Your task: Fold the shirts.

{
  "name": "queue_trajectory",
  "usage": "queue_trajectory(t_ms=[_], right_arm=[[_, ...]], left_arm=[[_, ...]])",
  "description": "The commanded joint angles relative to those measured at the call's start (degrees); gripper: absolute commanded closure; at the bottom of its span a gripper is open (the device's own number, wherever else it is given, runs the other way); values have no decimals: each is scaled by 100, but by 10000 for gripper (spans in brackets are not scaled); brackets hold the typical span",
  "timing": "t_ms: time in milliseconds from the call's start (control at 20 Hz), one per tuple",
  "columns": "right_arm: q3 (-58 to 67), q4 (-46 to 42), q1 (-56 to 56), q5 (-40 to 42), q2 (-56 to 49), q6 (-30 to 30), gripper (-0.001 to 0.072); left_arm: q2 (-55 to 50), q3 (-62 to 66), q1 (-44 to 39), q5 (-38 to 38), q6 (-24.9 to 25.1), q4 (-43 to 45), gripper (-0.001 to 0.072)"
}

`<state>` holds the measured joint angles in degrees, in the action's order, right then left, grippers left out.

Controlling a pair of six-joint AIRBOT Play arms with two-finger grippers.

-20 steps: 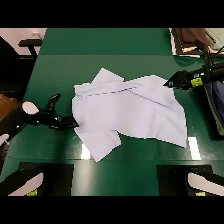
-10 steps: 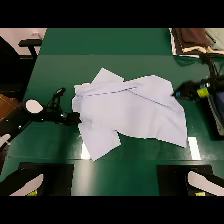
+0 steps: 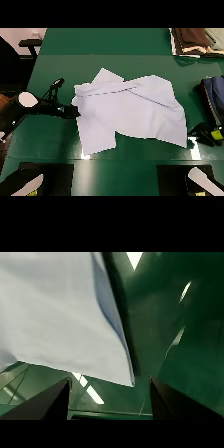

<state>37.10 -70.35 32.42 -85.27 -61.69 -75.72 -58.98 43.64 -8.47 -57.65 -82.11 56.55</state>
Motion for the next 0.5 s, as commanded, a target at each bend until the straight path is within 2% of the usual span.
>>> queue_trajectory(t_ms=[0, 100, 250, 300, 400, 450], right_arm=[[-494, -101, 240, 264, -190, -7, 215], [-492, 35, -138, 393, -422, -9, 236], [-487, 304, -719, 772, -667, -33, 356], [-487, 374, -861, 887, -667, -31, 438], [-468, 444, -1139, 1110, -476, -28, 654], [-409, 455, -1246, 1145, -323, -28, 694]], left_arm=[[4, 28, 0, 37, 7, 2, 683], [7, 28, 0, 39, 7, 0, 683], [4, 28, 0, 22, 7, 0, 683], [7, 28, 0, 2, 7, 2, 683], [11, 28, 0, -72, 4, 0, 683], [11, 61, 0, -162, 4, 2, 683]])
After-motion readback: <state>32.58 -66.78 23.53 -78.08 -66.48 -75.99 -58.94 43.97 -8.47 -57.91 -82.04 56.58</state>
